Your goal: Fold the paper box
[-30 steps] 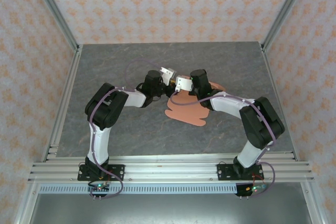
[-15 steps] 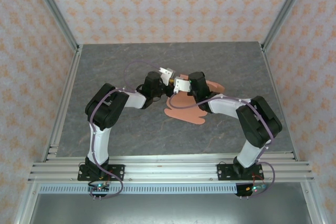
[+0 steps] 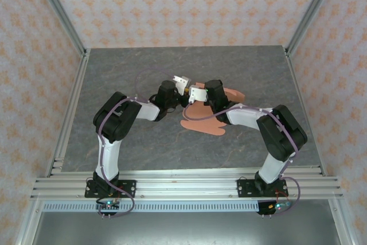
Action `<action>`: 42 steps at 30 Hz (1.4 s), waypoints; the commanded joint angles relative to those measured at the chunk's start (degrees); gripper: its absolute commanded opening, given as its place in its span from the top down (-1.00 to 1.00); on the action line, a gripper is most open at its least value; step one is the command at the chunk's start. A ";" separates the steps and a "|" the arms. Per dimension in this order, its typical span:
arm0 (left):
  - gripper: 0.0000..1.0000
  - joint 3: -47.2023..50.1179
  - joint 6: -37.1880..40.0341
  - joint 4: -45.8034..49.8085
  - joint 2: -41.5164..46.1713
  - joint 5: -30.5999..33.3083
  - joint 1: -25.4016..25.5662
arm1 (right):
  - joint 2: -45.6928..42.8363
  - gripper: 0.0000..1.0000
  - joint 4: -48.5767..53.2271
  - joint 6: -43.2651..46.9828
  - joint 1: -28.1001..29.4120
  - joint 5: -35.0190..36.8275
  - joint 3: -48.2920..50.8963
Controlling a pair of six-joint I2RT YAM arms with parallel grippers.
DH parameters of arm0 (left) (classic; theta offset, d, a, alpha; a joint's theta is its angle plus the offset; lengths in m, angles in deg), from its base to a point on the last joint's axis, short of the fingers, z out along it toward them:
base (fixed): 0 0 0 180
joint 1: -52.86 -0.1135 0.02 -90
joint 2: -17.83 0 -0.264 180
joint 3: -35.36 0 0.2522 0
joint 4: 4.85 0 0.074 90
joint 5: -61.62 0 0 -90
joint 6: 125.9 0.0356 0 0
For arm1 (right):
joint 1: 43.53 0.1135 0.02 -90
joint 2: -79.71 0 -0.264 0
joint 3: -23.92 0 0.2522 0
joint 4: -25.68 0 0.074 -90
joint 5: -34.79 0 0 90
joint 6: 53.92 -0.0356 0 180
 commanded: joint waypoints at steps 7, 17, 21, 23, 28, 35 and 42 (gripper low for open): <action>0.25 -2.38 -3.50 -2.93 1.16 13.27 -0.92 | 0.36 1.00 8.40 -3.26 1.88 -6.98 -0.39; 0.55 -4.20 -7.13 1.92 0.90 20.91 -0.61 | -0.12 1.00 10.99 -5.99 1.88 -8.75 -1.73; 0.58 -4.19 -8.41 1.00 0.67 20.41 -0.59 | -0.17 1.00 11.08 -6.09 1.84 -8.85 -1.77; 0.55 -4.52 -8.46 0.32 0.32 19.01 -0.56 | -0.22 0.99 11.11 -6.19 1.88 -8.75 -1.77; 0.43 -5.86 -8.70 1.18 -0.40 17.53 -0.56 | -0.22 0.99 11.30 -6.36 1.90 -8.71 -1.86; 0.49 -6.82 -10.48 3.37 -0.66 20.65 -0.59 | -0.01 1.00 11.60 -7.11 1.88 -9.39 -2.14; 0.63 -7.70 -14.66 5.66 -1.01 25.41 -0.61 | -0.34 1.00 12.31 -7.86 2.25 -9.98 -2.21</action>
